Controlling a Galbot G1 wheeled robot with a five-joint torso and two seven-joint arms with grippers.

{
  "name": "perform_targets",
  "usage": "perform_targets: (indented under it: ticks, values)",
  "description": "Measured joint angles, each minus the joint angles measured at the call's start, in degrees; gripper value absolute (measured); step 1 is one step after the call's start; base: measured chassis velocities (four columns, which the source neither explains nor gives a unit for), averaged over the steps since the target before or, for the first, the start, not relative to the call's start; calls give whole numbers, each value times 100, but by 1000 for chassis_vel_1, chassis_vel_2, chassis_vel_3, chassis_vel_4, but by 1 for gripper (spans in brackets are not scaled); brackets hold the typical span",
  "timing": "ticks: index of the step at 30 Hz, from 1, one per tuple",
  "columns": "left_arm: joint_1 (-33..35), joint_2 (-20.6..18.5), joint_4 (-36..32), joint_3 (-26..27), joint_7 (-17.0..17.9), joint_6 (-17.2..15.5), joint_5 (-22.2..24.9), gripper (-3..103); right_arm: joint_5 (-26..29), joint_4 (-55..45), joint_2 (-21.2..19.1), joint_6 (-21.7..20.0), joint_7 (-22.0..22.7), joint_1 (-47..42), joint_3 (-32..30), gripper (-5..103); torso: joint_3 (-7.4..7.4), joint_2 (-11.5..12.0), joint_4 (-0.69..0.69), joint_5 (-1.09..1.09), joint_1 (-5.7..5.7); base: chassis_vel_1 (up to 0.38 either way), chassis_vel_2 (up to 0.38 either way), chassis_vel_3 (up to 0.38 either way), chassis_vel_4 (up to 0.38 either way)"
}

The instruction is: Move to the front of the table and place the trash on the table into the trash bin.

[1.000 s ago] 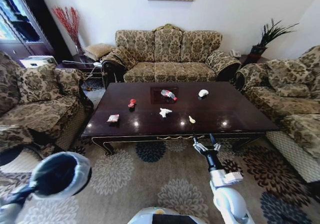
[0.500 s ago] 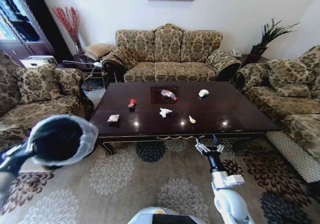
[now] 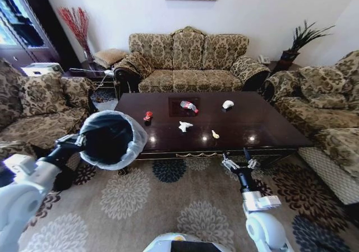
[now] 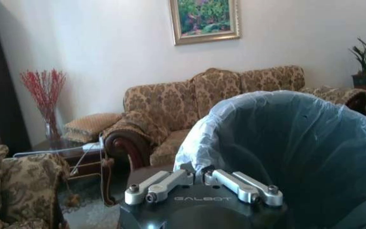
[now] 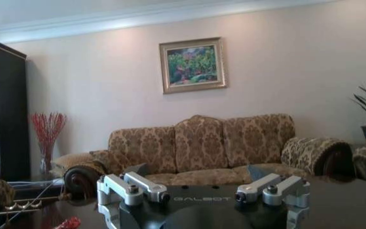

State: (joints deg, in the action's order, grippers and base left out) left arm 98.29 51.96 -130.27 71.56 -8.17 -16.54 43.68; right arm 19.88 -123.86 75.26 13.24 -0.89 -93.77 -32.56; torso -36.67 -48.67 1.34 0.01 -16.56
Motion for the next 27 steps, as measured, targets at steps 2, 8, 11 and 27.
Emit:
perform_targets:
  ticks: [2,8,11,27]
  values:
    - [-1,-42,21,-12,7,8,-1,4,-10,-16,44,5,0,-44,8,100,0,0,-1,1,0,96,118,-130,-105]
    - [-46,-120,61,-6,57,39,35,4,-68,-21,101,9,0,-54,52,100,0,0,0,-2,0,177,179,-184,-183]
    - [-81,-232,78,123,64,51,104,4,-78,-28,89,9,0,-37,71,100,0,0,1,-2,0,256,262,-234,-251]
    - [-87,-355,158,197,69,73,182,4,-264,237,151,457,140,98,171,100,1,0,1,0,1,183,183,-175,-184]
